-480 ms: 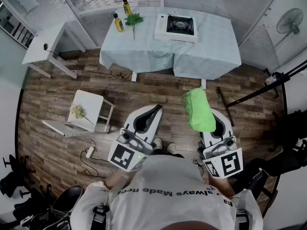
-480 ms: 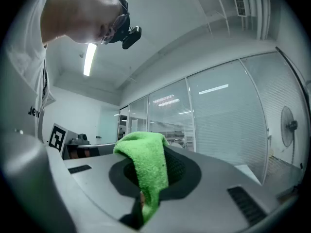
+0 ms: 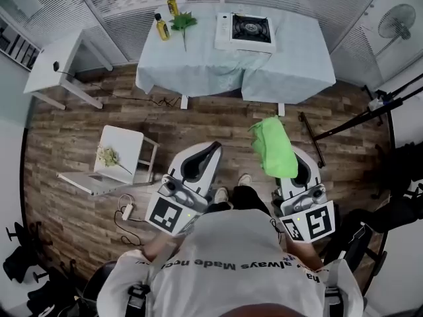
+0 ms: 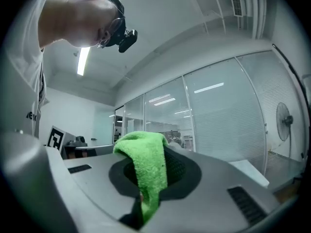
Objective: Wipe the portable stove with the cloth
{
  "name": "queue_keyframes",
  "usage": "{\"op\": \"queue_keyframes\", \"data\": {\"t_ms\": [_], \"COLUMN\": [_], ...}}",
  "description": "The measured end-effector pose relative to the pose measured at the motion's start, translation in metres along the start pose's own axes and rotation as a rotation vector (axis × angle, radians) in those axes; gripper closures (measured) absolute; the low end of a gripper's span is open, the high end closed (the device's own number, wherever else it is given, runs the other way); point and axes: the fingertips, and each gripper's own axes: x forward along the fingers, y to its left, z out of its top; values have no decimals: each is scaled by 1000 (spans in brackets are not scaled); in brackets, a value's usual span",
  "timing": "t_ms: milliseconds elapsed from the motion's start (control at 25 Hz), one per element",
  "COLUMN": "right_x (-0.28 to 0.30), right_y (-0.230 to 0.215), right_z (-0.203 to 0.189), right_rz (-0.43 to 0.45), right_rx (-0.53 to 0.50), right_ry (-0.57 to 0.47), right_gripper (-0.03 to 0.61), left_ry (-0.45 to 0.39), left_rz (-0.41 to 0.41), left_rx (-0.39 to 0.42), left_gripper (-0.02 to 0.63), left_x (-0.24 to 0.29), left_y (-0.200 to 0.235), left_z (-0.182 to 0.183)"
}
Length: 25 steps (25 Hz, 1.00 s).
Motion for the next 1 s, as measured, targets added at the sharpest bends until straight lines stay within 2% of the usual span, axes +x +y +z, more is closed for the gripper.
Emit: {"op": "queue_keyframes", "data": {"t_ms": [280,480,1000], "right_x": [26,57,162], "right_y": [-24,-60,-218], "right_z": [-11,-15,-1], "right_rz": [-16,-18,-10], "right_rx": [8,24,29], "right_ry": [11,5,-3], "right_gripper": [555,555,555], "left_ry": [9,11,10], "left_rz": [-8,-11,-3], "left_rx": [-14,-10,6], "left_gripper": [601,601,601], "left_x": [25,67,247], "left_y": [23,44,112], "left_z": [-12,-20,-35]}}
